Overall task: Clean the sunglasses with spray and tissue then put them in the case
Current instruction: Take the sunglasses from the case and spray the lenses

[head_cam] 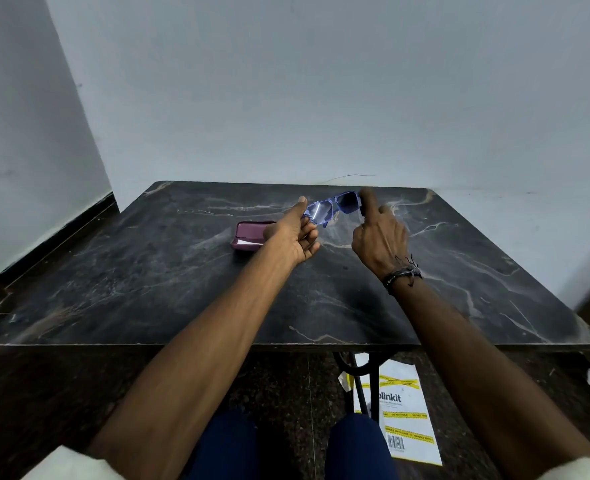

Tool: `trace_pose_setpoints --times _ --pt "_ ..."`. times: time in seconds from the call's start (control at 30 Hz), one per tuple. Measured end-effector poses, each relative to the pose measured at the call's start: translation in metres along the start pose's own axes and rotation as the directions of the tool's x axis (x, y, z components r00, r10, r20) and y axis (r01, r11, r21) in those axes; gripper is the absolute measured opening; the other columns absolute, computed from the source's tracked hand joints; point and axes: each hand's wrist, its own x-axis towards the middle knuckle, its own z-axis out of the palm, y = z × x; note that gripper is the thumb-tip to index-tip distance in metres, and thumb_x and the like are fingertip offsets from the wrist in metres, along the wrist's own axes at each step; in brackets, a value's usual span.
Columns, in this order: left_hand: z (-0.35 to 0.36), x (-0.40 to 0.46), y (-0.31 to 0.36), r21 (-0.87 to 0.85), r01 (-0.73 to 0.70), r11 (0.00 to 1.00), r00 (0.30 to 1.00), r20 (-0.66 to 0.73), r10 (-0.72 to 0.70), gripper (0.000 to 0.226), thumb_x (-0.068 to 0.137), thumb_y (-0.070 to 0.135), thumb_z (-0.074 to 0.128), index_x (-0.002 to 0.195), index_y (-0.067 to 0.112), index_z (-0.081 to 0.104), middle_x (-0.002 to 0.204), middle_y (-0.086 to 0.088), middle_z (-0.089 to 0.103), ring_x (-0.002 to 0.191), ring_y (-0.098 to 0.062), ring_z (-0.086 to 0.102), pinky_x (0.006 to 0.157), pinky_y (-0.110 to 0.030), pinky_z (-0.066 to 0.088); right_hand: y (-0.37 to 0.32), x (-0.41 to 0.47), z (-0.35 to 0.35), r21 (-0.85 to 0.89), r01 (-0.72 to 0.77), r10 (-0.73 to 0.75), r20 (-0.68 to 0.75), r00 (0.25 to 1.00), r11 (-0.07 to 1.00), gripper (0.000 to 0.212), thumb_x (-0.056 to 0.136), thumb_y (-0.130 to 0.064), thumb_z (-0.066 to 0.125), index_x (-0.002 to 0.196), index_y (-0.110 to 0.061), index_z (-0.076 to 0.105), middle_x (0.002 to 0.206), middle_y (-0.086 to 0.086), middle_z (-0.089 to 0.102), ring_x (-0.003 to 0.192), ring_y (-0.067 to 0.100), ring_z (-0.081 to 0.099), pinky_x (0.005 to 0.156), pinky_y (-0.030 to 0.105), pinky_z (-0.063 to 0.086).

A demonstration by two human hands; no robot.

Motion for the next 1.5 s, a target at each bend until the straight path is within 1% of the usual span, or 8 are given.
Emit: trace_pose_setpoints --times 0.2,0.37,0.6,0.93,1.07,1.23,1.37,1.5 --pt "0.001 -0.001 0.0 0.0 0.004 1.0 1.0 0.005 -0.004 0.038 0.078 0.048 0.078 0.071 0.014 0.063 0.061 0.0 0.061 0.051 -0.014 0.057 0.056 -0.032 0.051 -0.003 -0.001 -0.001 0.006 0.012 -0.012 -0.015 1.0 1.0 0.052 0.081 -0.001 0.045 0.126 -0.028 0.041 0.08 0.009 0.048 0.05 0.016 0.037 0.049 0.026 0.026" --pt "0.001 0.0 -0.002 -0.001 0.006 1.0 1.0 0.002 -0.006 0.039 0.077 0.049 0.078 0.071 0.014 0.063 0.061 0.0 0.062 0.051 -0.014 0.058 0.055 -0.032 0.052 -0.006 -0.002 -0.001 0.021 -0.002 0.002 -0.013 1.0 1.0 0.054 0.081 -0.003 0.046 0.129 -0.027 0.039 0.083 0.008 0.047 0.052 0.023 0.041 0.052 0.03 0.031" --pt "0.001 -0.001 -0.003 -0.005 0.007 1.0 1.0 0.009 -0.007 0.039 0.077 0.049 0.078 0.07 0.014 0.063 0.061 0.0 0.062 0.051 -0.014 0.058 0.056 -0.031 0.052 -0.003 -0.001 0.001 0.036 0.01 -0.01 0.0 1.0 0.999 0.051 0.081 -0.003 0.047 0.127 -0.025 0.042 0.081 0.008 0.048 0.052 0.02 0.038 0.046 0.025 0.021" --pt "0.001 -0.001 -0.003 -0.013 0.003 1.0 1.0 -0.001 -0.003 0.039 0.077 0.048 0.078 0.07 0.013 0.063 0.062 -0.001 0.062 0.052 -0.014 0.058 0.059 -0.031 0.054 -0.001 -0.001 0.002 0.055 0.008 -0.007 -0.019 1.0 0.998 0.051 0.081 -0.003 0.047 0.126 -0.025 0.039 0.081 0.009 0.049 0.049 0.013 0.033 0.045 0.023 0.019" --pt "0.001 0.0 -0.002 -0.01 0.007 1.0 1.0 0.009 -0.007 0.039 0.079 0.049 0.077 0.071 0.014 0.062 0.062 0.0 0.061 0.052 -0.014 0.057 0.058 -0.031 0.053 -0.004 -0.001 0.003 0.05 0.005 -0.003 -0.032 0.999 0.999 0.06 0.08 -0.004 0.048 0.134 -0.029 0.034 0.082 0.008 0.048 0.051 0.02 0.039 0.048 0.025 0.026" --pt "0.002 0.002 -0.003 -0.014 -0.003 1.0 1.0 -0.001 0.003 0.039 0.077 0.05 0.078 0.072 0.014 0.064 0.062 0.0 0.063 0.052 -0.015 0.058 0.057 -0.031 0.054 -0.015 -0.007 0.001 0.071 0.056 -0.054 -0.035 0.998 0.996 0.062 0.082 -0.006 0.048 0.136 -0.03 0.03 0.084 0.009 0.049 0.057 0.024 0.047 0.049 0.034 0.044" --pt "0.006 0.004 -0.005 -0.047 -0.012 0.999 1.0 -0.012 0.012 0.038 0.078 0.05 0.077 0.081 0.013 0.068 0.063 0.0 0.065 0.048 -0.014 0.06 0.054 -0.028 0.055 -0.032 -0.019 0.004 0.026 0.168 -0.168 0.017 0.986 0.985 0.061 0.082 -0.006 0.048 0.135 -0.03 0.028 0.097 0.014 0.052 0.056 0.025 0.05 0.048 0.037 0.049" --pt "0.007 0.004 -0.007 -0.064 -0.015 0.998 1.0 -0.013 0.014 0.041 0.077 0.053 0.077 0.088 0.014 0.071 0.063 0.001 0.066 0.043 -0.012 0.06 0.047 -0.024 0.052 -0.036 -0.025 0.009 -0.011 0.197 -0.196 0.064 0.979 0.98 0.057 0.084 -0.007 0.045 0.132 -0.029 0.027 0.1 0.017 0.049 0.055 0.028 0.051 0.046 0.041 0.051"
